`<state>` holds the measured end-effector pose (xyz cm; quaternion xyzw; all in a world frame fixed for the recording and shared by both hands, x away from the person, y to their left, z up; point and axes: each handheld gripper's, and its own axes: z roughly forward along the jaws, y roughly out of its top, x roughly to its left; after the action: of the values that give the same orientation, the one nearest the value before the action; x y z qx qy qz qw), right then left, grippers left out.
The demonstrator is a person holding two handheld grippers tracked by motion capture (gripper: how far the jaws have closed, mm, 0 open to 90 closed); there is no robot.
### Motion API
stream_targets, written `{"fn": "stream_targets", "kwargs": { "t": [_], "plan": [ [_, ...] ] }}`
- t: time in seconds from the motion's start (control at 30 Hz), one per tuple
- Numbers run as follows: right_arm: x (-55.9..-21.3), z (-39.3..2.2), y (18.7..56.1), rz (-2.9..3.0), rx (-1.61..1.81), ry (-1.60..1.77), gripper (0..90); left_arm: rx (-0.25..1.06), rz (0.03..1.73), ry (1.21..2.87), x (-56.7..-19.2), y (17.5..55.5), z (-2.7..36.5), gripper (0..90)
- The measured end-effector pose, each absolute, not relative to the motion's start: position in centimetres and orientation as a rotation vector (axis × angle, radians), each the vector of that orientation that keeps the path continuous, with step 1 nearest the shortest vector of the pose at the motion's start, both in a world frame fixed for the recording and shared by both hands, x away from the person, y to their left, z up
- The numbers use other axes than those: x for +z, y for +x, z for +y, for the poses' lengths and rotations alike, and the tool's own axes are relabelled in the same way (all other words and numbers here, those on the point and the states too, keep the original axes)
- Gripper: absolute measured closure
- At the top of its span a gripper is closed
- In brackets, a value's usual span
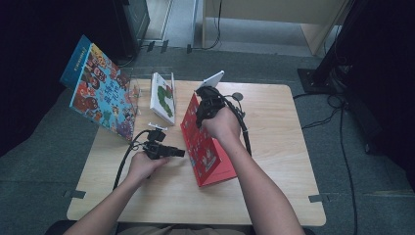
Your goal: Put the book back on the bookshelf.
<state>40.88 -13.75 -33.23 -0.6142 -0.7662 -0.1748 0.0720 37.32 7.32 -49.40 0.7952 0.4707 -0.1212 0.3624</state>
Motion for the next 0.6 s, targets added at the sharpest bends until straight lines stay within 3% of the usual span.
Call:
{"fn": "stream_targets", "kwargs": {
  "t": [0.6],
  "plan": [
    [-30.0,-16.3,38.9,-2.32,-0.648,-1.774,88.3,-0.374,1.127,2.004,-47.1,38.3,7.2,36.9]
  ]
}}
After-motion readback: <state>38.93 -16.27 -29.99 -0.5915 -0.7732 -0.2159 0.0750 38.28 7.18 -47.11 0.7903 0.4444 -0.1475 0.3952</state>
